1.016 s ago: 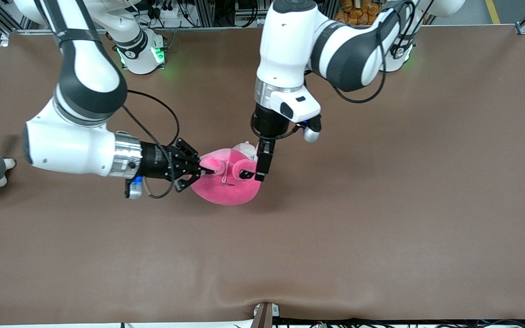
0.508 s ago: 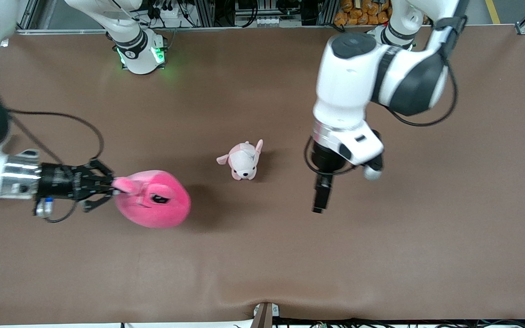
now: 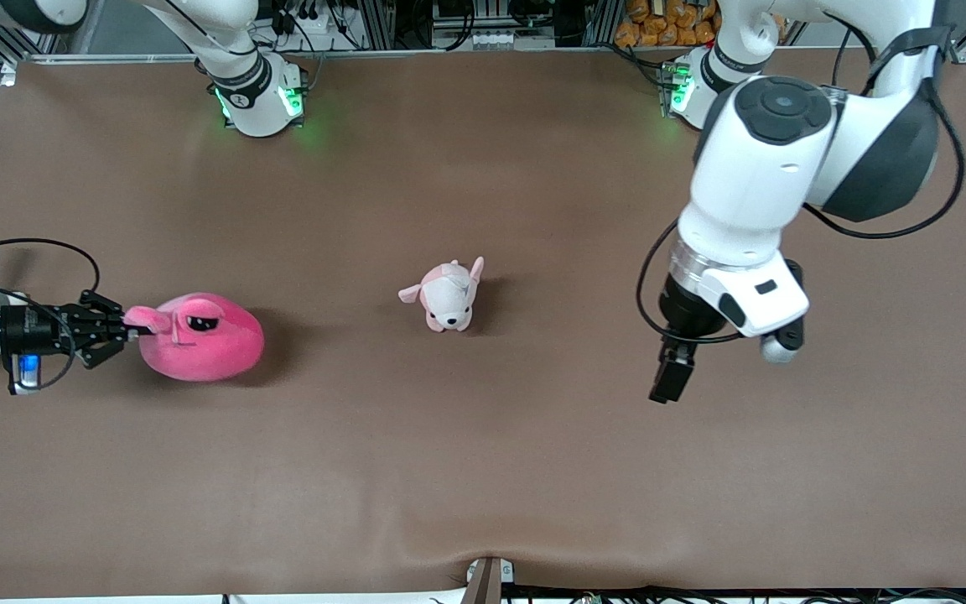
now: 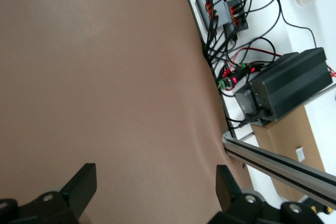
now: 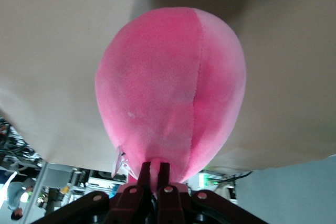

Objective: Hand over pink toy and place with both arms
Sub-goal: 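Lower the plush onto the table and open the right gripper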

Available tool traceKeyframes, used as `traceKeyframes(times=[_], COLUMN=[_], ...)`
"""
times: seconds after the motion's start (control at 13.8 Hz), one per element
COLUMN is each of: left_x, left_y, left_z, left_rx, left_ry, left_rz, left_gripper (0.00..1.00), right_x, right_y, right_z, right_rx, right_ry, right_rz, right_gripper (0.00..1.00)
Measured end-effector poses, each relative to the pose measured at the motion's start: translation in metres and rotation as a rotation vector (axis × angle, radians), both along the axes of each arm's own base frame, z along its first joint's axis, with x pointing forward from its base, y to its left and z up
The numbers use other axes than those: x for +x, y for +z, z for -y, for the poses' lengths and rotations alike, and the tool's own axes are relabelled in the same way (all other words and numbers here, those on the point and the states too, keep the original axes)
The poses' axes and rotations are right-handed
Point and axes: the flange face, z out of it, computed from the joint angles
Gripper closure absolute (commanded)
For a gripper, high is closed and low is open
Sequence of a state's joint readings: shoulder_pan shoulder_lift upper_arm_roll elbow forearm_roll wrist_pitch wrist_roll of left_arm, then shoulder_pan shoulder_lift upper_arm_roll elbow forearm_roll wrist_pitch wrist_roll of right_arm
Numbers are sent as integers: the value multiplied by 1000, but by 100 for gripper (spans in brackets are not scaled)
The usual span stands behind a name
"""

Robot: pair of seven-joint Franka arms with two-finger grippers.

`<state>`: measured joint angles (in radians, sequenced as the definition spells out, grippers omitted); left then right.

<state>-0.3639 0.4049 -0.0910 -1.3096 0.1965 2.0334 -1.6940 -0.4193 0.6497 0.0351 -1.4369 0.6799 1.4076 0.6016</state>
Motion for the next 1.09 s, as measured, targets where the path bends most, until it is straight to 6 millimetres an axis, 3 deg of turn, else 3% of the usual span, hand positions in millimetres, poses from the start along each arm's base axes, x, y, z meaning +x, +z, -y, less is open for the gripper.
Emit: traceKeyframes(times=[0.15,0.29,0.36,0.44,0.65,0.8,0.94,1.09], left_x=[5,8,8,6,0,-3,-7,-15], left_y=[3,11,16,21,33,42,50,59], left_z=[-23,-50,-65,-78,-116,-149,-181,-203], left_rx=[0,-3,-1,4,21,34,47,67], left_ry=[-30,-68,-87,-109,-206,-286,-372,-466], left_rz=[-17,-26,-30,-37,-86,-118,-143,-167], left_gripper=[0,0,0,0,0,0,0,0], right_x=[-19,-31,-35,-38,-38,-25,-3,22], right_y=[-29,-41,-45,-49,-55,-36,10,69], right_z=[26,40,44,45,46,48,43,27], right_rx=[15,17,12,5,13,1,-34,-140], right_ry=[36,72,85,99,158,178,233,319], right_rz=[-16,-19,-22,-27,19,77,148,234], right_gripper=[100,100,90,4,0,0,0,0])
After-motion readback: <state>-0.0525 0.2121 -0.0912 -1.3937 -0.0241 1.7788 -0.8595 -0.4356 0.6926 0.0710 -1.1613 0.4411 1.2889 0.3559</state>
